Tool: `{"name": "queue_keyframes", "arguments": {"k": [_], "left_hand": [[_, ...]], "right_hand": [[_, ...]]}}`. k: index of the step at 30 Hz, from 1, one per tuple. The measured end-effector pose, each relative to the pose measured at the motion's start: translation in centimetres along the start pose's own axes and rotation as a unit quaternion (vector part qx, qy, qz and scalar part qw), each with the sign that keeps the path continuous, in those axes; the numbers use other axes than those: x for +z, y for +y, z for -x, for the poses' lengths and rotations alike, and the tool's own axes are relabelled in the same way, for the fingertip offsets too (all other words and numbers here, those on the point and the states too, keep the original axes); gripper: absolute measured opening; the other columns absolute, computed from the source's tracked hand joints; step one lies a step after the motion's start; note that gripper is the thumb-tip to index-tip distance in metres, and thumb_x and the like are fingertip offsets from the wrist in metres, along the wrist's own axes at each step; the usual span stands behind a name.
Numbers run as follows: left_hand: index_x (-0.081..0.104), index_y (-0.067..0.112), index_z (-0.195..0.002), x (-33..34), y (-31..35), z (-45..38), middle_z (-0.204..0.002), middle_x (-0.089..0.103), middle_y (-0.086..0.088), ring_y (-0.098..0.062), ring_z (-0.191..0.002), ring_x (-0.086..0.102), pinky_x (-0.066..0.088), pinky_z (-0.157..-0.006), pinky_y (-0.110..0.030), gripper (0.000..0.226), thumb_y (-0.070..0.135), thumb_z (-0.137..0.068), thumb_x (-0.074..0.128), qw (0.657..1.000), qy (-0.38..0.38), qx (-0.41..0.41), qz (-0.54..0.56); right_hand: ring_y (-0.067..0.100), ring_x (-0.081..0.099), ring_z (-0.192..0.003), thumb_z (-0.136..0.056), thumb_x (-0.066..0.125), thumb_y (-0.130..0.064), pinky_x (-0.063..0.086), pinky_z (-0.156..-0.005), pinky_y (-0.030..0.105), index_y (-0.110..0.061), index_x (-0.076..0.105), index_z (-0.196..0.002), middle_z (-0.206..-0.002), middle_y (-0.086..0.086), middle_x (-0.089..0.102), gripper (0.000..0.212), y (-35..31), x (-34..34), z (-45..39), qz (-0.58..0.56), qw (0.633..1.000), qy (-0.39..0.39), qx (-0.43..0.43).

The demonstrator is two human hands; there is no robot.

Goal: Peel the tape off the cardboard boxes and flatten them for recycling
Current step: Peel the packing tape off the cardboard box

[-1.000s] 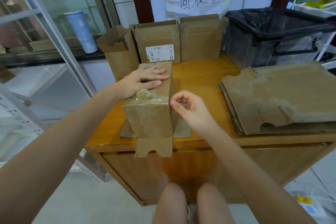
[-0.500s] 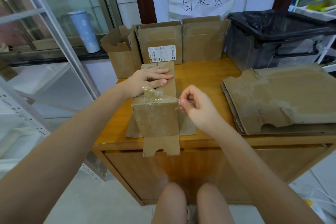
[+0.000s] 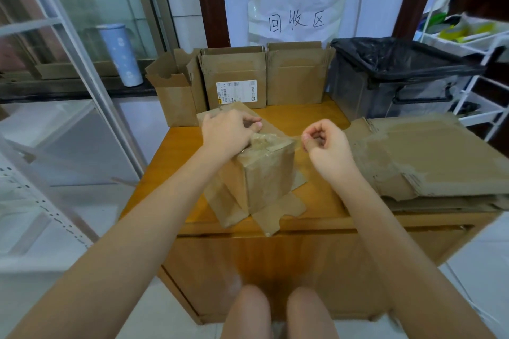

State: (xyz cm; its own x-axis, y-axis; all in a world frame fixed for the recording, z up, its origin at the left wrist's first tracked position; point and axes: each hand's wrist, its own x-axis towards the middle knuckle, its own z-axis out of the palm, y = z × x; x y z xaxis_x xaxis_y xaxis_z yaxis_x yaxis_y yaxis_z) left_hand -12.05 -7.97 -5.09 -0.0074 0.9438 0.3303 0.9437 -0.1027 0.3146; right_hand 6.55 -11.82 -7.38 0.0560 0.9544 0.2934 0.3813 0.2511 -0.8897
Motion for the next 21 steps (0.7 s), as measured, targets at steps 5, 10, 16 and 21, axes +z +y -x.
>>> {"name": "queue_keyframes", "arguments": {"k": [5, 10, 16, 21], "left_hand": [[0.065, 0.040, -0.116, -1.5, 1.7, 0.1, -0.095, 0.067, 0.006, -0.018, -0.090, 0.061, 0.034, -0.061, -0.027, 0.034, 0.058, -0.093, 0.046, 0.988, 0.013, -0.002, -0.153], [0.069, 0.031, -0.106, -1.4, 1.8, 1.2, -0.079, 0.058, 0.002, -0.020, -0.071, 0.050, 0.027, -0.052, -0.027, 0.042, 0.055, -0.097, 0.036, 0.964, 0.035, 0.008, -0.265], [0.061, 0.010, -0.099, -0.8, 0.8, 2.7, -0.106, 0.055, -0.010, -0.028, -0.101, 0.048, 0.034, -0.080, -0.036, 0.040, 0.042, -0.096, 0.037, 0.977, 0.043, -0.006, -0.207], [0.044, 0.029, -0.136, -1.5, -1.5, 3.0, -0.159, 0.016, 0.011, -0.009, -0.147, 0.007, 0.008, -0.119, -0.042, 0.038, 0.042, -0.102, 0.030, 0.984, -0.143, 0.101, -0.016]], "right_hand": [[0.011, 0.058, -0.106, -0.089, 0.065, -0.025, 0.050, -0.084, 0.021, -0.013, 0.056, -0.128, -0.121, -0.002, 0.055, 0.042, 0.7, -0.7, -0.8, 0.031, 0.997, -0.064, 0.013], [0.015, 0.067, -0.088, -0.082, 0.074, -0.023, 0.056, -0.084, 0.041, -0.011, 0.075, -0.097, -0.091, 0.001, 0.072, 0.019, 0.9, -0.9, -1.8, 0.057, 0.998, -0.019, -0.022], [0.017, 0.069, -0.077, -0.083, 0.073, -0.019, 0.059, -0.077, 0.039, -0.014, 0.075, -0.090, -0.077, -0.003, 0.069, 0.009, 0.4, 0.4, -3.9, 0.060, 0.998, -0.010, -0.015], [0.019, 0.070, -0.075, -0.084, 0.071, -0.017, 0.060, -0.071, 0.037, -0.019, 0.070, -0.082, -0.079, -0.001, 0.070, 0.003, 0.2, 1.6, -5.4, 0.054, 0.998, -0.022, -0.015]]}}
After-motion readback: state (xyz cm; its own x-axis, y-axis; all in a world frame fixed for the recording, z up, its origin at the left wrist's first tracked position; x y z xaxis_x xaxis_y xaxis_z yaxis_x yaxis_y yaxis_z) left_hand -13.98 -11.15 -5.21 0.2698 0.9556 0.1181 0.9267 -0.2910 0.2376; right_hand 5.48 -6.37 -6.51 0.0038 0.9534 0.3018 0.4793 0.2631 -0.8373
